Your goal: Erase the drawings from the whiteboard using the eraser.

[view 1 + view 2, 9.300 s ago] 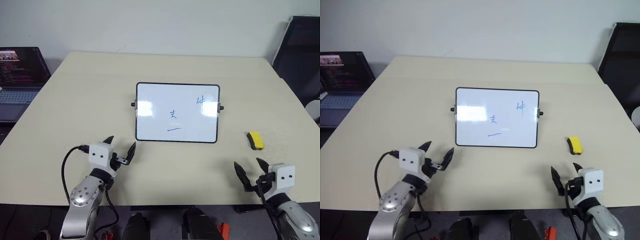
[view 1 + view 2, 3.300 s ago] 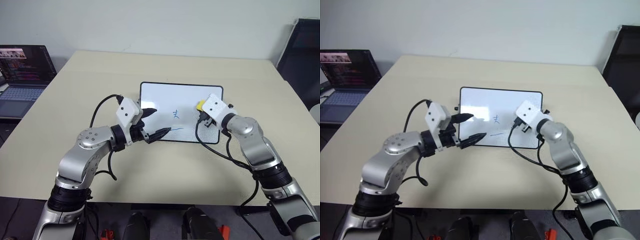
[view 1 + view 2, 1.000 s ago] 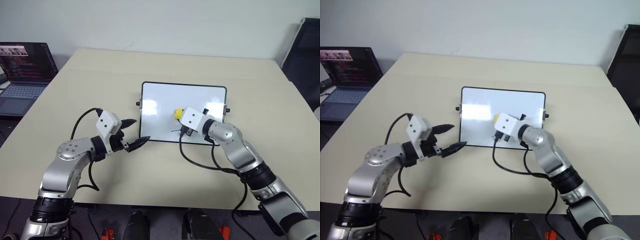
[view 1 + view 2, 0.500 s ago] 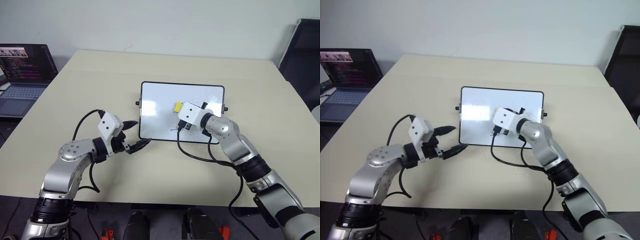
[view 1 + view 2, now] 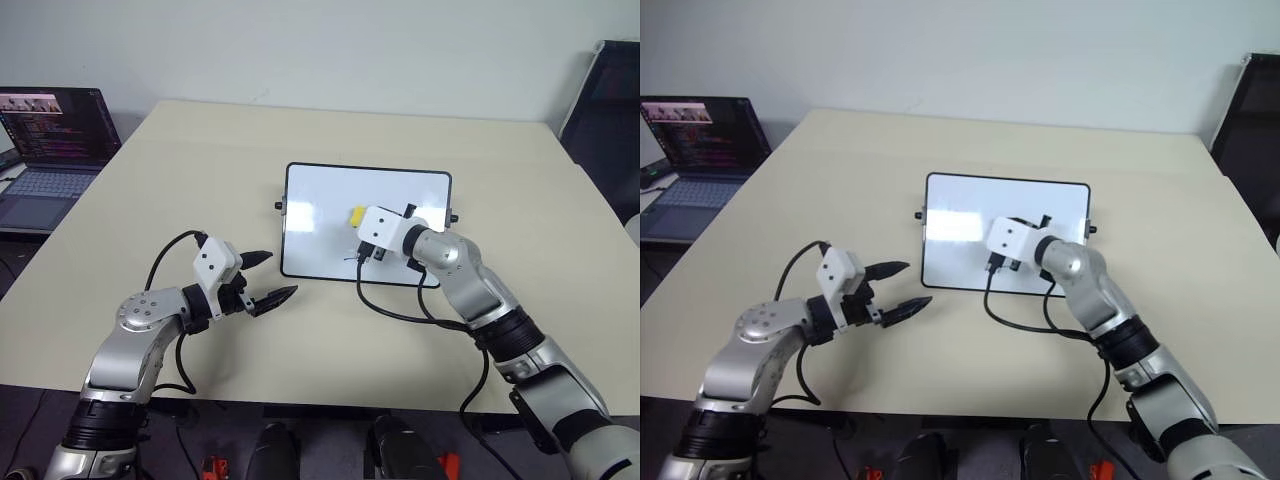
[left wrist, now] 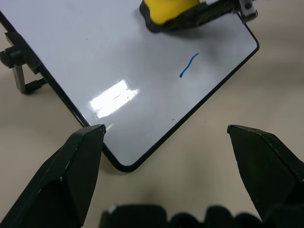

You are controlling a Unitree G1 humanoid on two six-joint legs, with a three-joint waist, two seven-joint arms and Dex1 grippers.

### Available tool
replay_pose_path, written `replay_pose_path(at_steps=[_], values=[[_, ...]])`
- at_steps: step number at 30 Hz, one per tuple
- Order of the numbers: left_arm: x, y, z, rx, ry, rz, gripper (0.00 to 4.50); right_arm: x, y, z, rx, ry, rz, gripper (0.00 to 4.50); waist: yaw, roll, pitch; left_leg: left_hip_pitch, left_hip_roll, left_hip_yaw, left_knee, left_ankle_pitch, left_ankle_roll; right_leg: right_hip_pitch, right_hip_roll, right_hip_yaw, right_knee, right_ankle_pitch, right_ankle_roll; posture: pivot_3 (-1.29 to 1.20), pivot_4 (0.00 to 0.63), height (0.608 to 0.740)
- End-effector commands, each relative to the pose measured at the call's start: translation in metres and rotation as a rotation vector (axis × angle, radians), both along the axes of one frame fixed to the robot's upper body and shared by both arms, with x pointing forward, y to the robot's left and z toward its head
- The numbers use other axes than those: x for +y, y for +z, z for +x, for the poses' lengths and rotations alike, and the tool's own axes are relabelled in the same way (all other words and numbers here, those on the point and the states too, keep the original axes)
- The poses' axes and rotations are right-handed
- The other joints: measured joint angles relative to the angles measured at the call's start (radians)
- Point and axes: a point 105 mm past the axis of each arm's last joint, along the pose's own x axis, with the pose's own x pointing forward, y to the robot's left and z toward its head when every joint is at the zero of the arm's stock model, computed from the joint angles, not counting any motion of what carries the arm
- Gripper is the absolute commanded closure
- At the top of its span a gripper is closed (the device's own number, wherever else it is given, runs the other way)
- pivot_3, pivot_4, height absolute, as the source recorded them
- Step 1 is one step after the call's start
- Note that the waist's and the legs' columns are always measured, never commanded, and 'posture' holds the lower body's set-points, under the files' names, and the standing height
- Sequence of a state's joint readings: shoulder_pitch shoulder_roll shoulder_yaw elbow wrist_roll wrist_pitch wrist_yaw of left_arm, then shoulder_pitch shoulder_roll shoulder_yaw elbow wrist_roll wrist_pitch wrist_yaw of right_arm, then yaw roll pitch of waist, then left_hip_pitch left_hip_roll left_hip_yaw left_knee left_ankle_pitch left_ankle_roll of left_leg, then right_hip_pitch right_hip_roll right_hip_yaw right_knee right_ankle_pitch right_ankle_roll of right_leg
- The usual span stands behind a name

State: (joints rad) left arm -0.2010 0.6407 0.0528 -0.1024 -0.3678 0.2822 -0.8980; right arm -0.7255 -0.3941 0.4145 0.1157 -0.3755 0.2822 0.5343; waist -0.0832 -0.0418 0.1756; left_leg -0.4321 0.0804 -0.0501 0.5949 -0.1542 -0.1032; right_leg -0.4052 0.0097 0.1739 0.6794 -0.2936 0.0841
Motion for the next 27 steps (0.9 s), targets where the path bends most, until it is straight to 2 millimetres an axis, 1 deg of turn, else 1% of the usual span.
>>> replay_pose_path(at_steps=[1,5,7,9,11,12,14,15,18,20,23,27], values=[[-0.001,0.006,-0.001,-0.040,-0.012,0.000,0.00,-0.030,-0.013,-0.001,0.049,-0.069,-0.054,3.20,0.001,0.000,0.000,0.000,0.000,0.000,0.000,0.000,0.000,0.000,0.000,0.000,0.000,0.000,0.000,0.00,0.150,0.740],[0.000,0.005,-0.001,-0.037,-0.009,0.001,0.00,-0.046,-0.017,-0.014,0.062,-0.068,-0.079,3.20,0.002,0.000,0.000,0.000,0.000,0.000,-0.002,0.000,0.000,0.000,0.000,0.000,-0.001,-0.001,0.000,0.00,0.150,0.740],[0.000,0.005,-0.001,-0.036,-0.010,0.003,0.00,-0.042,-0.007,-0.019,0.059,-0.061,0.015,3.20,0.001,0.000,0.000,0.000,0.000,0.000,-0.002,0.000,0.000,0.000,0.000,0.000,-0.001,-0.001,0.000,0.00,0.150,0.740],[0.000,0.007,0.000,-0.038,-0.011,0.002,0.00,-0.031,0.012,-0.025,0.064,-0.033,0.172,3.20,-0.001,0.000,0.000,0.000,0.000,0.000,-0.002,0.000,0.000,0.000,0.000,0.000,0.000,-0.001,0.000,0.00,0.150,0.740],[0.002,0.010,0.000,-0.048,-0.006,0.002,0.00,-0.026,0.027,-0.034,0.088,0.002,0.317,3.20,-0.004,0.001,0.000,0.000,0.000,0.000,-0.001,0.000,0.000,0.000,0.000,0.001,0.000,-0.001,0.001,0.00,0.150,0.740],[0.004,0.012,0.001,-0.059,0.002,0.005,0.00,-0.026,0.031,-0.041,0.108,0.021,0.378,3.20,-0.005,0.001,0.000,0.000,0.000,0.000,-0.001,0.000,0.000,-0.001,0.000,0.001,0.000,-0.001,0.001,0.00,0.150,0.740],[0.008,0.016,0.000,-0.068,0.007,0.001,0.00,-0.029,0.035,-0.055,0.139,0.060,0.445,3.20,-0.004,0.001,0.000,-0.001,0.000,0.000,-0.002,0.000,0.000,-0.001,0.000,0.000,0.000,-0.001,0.001,0.00,0.150,0.740],[0.009,0.018,-0.001,-0.065,0.005,-0.005,0.00,-0.031,0.035,-0.062,0.150,0.075,0.459,3.20,-0.003,0.000,0.000,-0.001,0.000,0.000,-0.003,0.000,0.000,-0.001,0.000,0.000,-0.001,-0.002,0.001,0.00,0.150,0.740],[0.013,0.022,-0.005,-0.062,0.005,-0.019,0.00,-0.046,0.026,-0.079,0.170,0.063,0.452,3.20,0.003,0.000,0.000,-0.002,0.000,0.000,-0.004,-0.002,-0.003,-0.001,0.000,-0.001,-0.001,-0.004,0.004,0.00,0.150,0.740],[0.017,0.024,-0.005,-0.068,0.025,-0.022,0.00,-0.053,0.020,-0.089,0.170,0.055,0.425,3.20,0.002,0.001,0.000,-0.002,0.000,0.000,-0.004,-0.003,-0.004,-0.001,0.000,-0.001,-0.001,-0.007,0.001,0.00,0.150,0.740],[0.021,0.028,-0.005,-0.075,0.052,-0.034,0.00,-0.059,0.012,-0.098,0.137,0.055,0.348,3.20,0.001,0.001,0.001,-0.002,0.000,0.000,-0.004,-0.004,-0.004,-0.001,0.000,-0.001,-0.001,-0.008,0.000,0.00,0.150,0.740],[0.016,0.034,-0.009,-0.075,0.044,-0.033,0.00,-0.060,0.005,-0.103,0.142,0.044,0.354,3.20,-0.005,0.001,0.001,-0.001,0.000,0.000,-0.003,-0.003,-0.004,-0.001,0.000,-0.001,0.000,-0.008,0.000,0.00,0.150,0.740]])
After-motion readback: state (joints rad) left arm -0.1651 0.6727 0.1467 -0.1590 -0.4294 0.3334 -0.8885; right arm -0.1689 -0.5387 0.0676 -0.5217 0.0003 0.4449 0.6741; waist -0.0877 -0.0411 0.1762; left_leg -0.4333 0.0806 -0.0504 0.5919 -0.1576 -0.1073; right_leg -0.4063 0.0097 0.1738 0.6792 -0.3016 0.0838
